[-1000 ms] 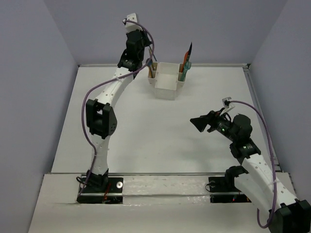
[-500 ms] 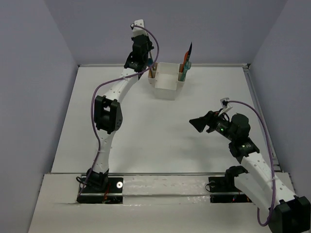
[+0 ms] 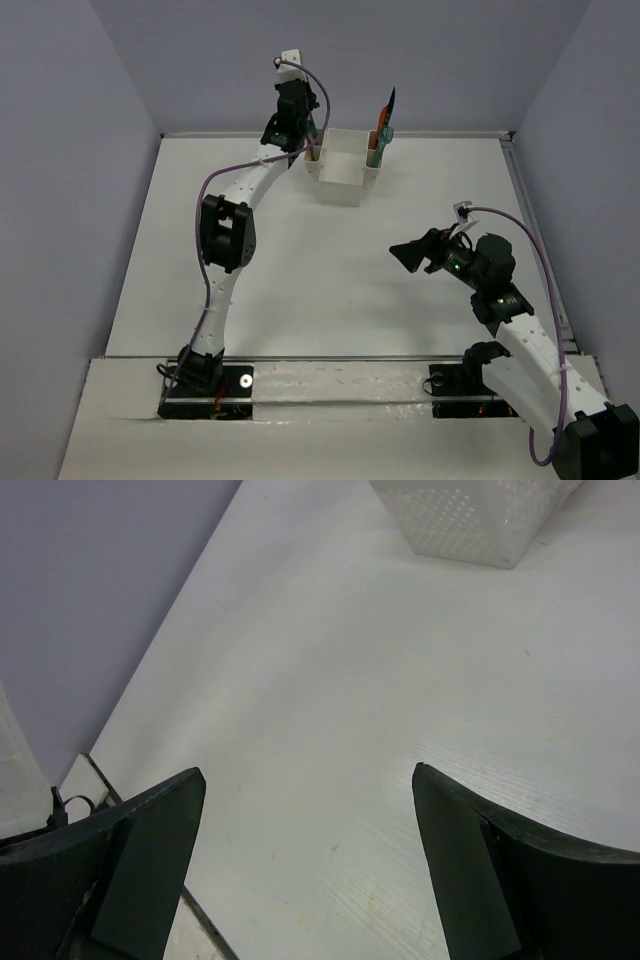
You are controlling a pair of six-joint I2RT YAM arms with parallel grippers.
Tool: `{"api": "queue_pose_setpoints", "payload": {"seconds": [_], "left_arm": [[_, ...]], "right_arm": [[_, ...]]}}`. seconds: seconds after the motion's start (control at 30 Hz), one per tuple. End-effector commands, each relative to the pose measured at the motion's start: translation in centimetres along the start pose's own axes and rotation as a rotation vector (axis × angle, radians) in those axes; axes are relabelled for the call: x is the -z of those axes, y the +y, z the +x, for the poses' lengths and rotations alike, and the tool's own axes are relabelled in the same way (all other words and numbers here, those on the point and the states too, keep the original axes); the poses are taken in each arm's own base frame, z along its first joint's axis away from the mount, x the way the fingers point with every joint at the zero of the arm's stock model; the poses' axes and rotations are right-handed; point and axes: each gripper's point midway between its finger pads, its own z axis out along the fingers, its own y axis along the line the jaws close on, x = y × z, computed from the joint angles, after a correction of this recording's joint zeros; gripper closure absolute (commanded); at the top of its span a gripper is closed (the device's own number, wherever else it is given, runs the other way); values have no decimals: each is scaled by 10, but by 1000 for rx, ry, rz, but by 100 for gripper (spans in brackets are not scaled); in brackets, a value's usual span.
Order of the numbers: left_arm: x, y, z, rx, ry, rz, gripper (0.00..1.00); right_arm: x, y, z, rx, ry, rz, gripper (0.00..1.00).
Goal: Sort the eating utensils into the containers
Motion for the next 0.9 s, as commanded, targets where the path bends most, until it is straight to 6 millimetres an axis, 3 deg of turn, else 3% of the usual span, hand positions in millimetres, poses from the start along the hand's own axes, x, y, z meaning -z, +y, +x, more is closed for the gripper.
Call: {"api": "queue_pose_setpoints", "payload": {"seconds": [0.0,0.1,0.2,0.3,0.43,0.53,0.63,0.67,0.7,0.73,0.77,0.8,0.83,0.87], "left_arm": [[1,-6,-29,21,-81,20,100],[1,-7,-27,20,-76,29,98],[3,-10,-28,19,-74,47,79],[5,-14,-34,27,-82,65,41],[9,-20,-56,41,-107,81,15],[17,-32,-73,46,-123,109,6],[35,-47,-111,63,-161,156,2],[49,-57,-138,78,-195,181,2],[56,-60,-153,93,-211,200,1],[64,-62,-169,99,-230,211,1],[84,-72,-199,129,-262,242,1],[96,-82,-213,142,-274,276,1],[116,-82,-242,159,-307,292,1],[132,-96,-252,165,-309,330,1]], "right_arm": [[-2,8,-10,31,-42,-33,10],[-2,8,-11,32,-44,-35,10],[-1,8,-10,33,-44,-33,10],[-1,9,-11,34,-46,-34,10],[0,9,-10,34,-45,-33,9],[1,10,-12,36,-50,-35,9],[4,13,-18,43,-71,-28,9],[5,13,-23,43,-83,-20,9],[6,14,-26,38,-94,-14,7],[7,15,-29,33,-103,-5,0],[8,12,-32,23,-111,22,0],[10,14,-37,20,-123,27,0],[12,12,-39,14,-126,48,0],[15,17,-47,14,-140,52,0]]}}
